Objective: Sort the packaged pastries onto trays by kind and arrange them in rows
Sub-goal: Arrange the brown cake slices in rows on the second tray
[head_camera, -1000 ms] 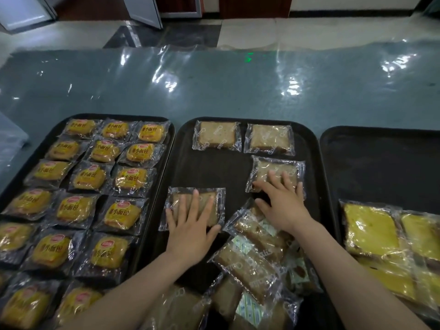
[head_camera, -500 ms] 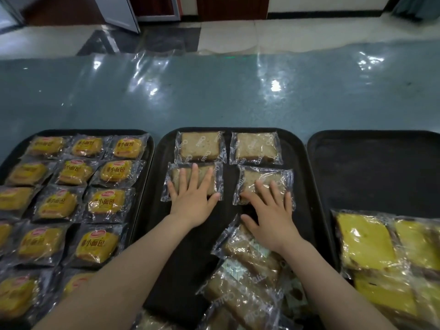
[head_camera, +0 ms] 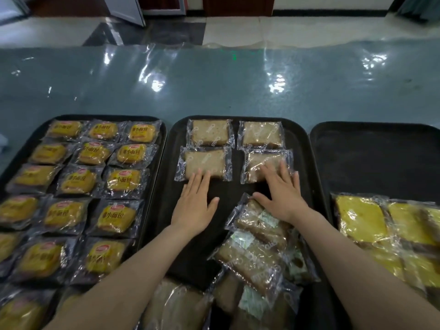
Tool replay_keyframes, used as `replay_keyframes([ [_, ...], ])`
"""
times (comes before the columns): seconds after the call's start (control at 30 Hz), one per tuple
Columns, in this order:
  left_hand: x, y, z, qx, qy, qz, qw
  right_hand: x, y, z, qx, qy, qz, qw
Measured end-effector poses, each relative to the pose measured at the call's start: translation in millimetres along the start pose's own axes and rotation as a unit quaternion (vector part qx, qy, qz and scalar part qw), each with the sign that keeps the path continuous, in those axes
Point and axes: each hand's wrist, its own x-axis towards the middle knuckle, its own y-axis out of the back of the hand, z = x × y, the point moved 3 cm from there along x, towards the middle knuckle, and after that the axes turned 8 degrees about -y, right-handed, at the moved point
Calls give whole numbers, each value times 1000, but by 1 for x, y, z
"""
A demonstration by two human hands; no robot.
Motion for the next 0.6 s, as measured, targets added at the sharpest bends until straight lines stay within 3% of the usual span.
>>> replay_keyframes([
  [0.27, -77, -9, -22, -16, 43, -74, 996, -77, 12, -10, 18, 56, 37, 998],
  [0.47, -109, -12, -28, 52, 26, -124, 991, -106, 5, -22, -52, 7, -22, 998],
  [0.6, -112, -9, -25, 26, 35, -125, 991, -112, 7, -38, 1, 9, 47, 999],
])
